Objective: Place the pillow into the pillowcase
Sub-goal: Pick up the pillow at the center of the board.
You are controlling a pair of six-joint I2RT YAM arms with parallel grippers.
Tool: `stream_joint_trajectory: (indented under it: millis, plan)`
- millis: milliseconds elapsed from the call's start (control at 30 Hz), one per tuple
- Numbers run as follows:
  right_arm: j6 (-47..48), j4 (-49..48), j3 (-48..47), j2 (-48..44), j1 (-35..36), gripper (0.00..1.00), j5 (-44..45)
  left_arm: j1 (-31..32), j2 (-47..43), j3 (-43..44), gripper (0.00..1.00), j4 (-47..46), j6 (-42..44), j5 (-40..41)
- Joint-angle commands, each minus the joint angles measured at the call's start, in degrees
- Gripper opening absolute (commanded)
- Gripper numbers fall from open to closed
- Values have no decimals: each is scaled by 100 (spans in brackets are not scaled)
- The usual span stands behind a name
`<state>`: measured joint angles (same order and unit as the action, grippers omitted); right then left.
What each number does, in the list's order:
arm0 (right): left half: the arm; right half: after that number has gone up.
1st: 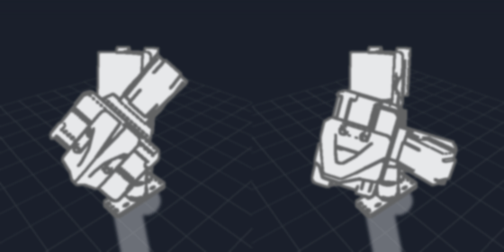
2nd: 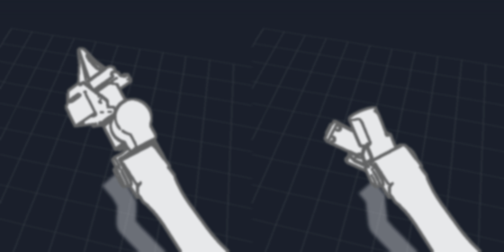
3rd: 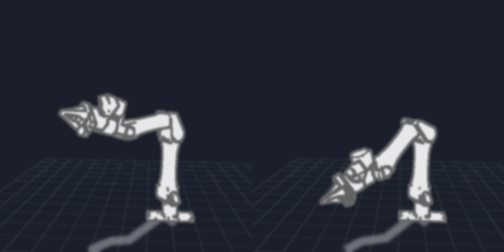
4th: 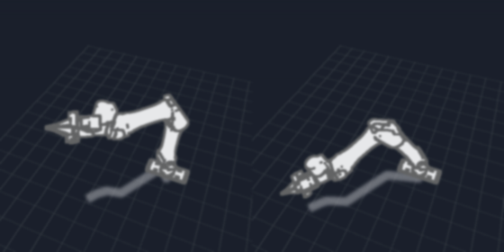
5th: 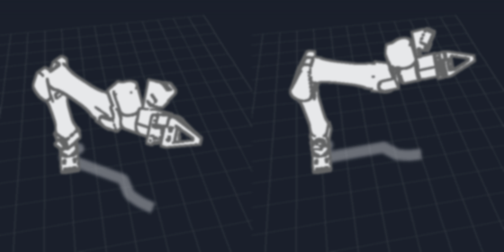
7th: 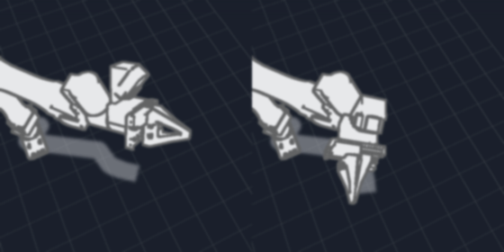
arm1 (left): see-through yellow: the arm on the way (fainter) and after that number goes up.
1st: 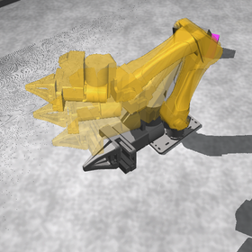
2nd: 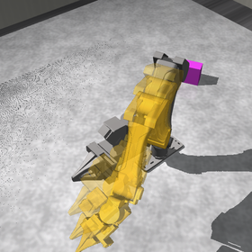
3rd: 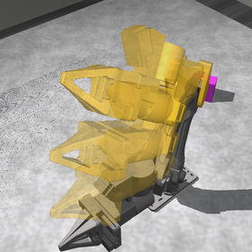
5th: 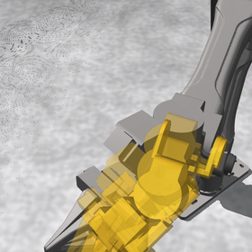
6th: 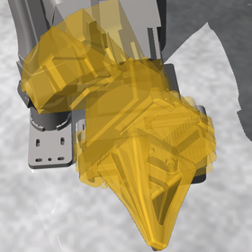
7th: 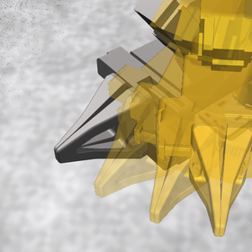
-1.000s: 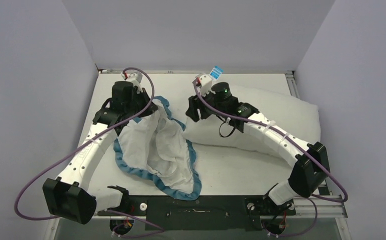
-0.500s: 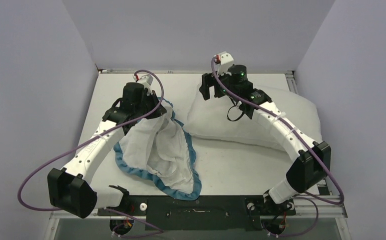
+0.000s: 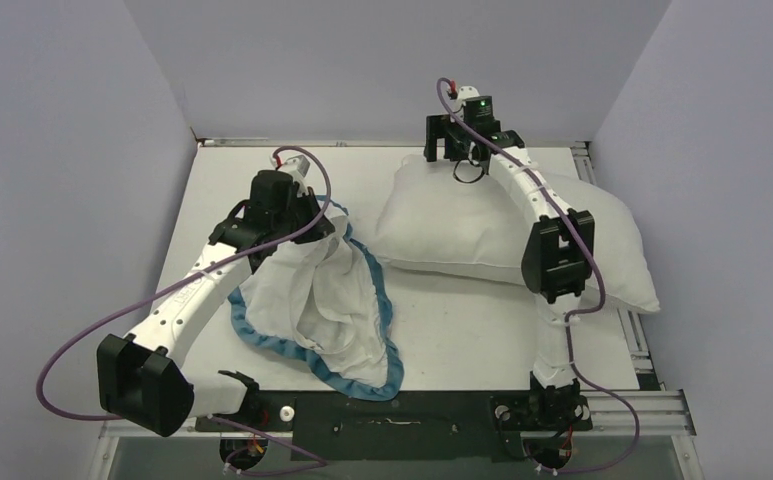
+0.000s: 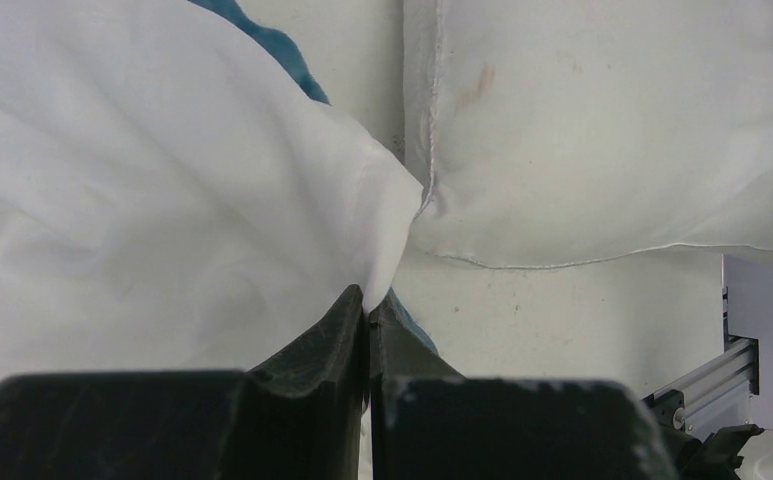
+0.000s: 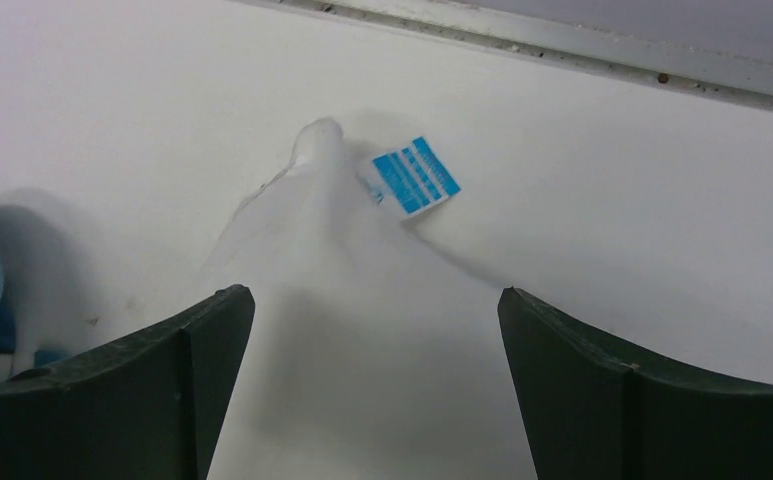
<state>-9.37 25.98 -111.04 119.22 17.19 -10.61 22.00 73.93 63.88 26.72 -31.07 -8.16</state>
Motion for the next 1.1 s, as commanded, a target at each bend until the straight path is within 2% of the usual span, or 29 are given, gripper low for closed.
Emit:
stream_joint_trajectory:
  millis: [0, 67, 167, 233, 333, 433, 533, 633, 733, 900, 1067]
  plan:
    - [-26, 694, -1346, 1122, -377, 90, -756, 44, -89, 17, 0, -209, -15, 25]
    - [45, 1065, -1636, 1516, -432, 90, -1182, 57, -106, 2, 0, -174, -1, 30]
    - [-49, 839, -678, 1278, -436, 91, -1747, 68, -149, -77, 0, -174, 4, 53]
    - [-279, 337, 591, 717, -436, 91, -2002, 75, -143, -115, 0, -178, -9, 37]
    - [-588, -374, 1977, -300, -419, 91, -2212, 93, -103, -135, 0, -181, -13, 9]
    - [-882, -812, 2932, -1114, -410, 91, -2293, 118, -60, -173, 0, -251, -26, 2]
    - [-1000, -994, 3373, -1702, -414, 90, -2135, 142, -13, -219, 0, -326, -47, -17]
    - [-828, -941, 3140, -1845, -418, 90, -1917, 163, 8, -266, 0, -394, -81, -40]
    - [-453, -540, 2452, -1546, -368, 90, -2074, 181, 0, -273, 0, -406, -98, -54]
    - [383, 470, 1156, -903, 330, 90, -1643, 191, -142, -355, 0, -375, -96, 11]
    - [1157, 1580, 174, 4, 1141, 90, -746, 195, -203, -401, 0, -306, -84, 38]
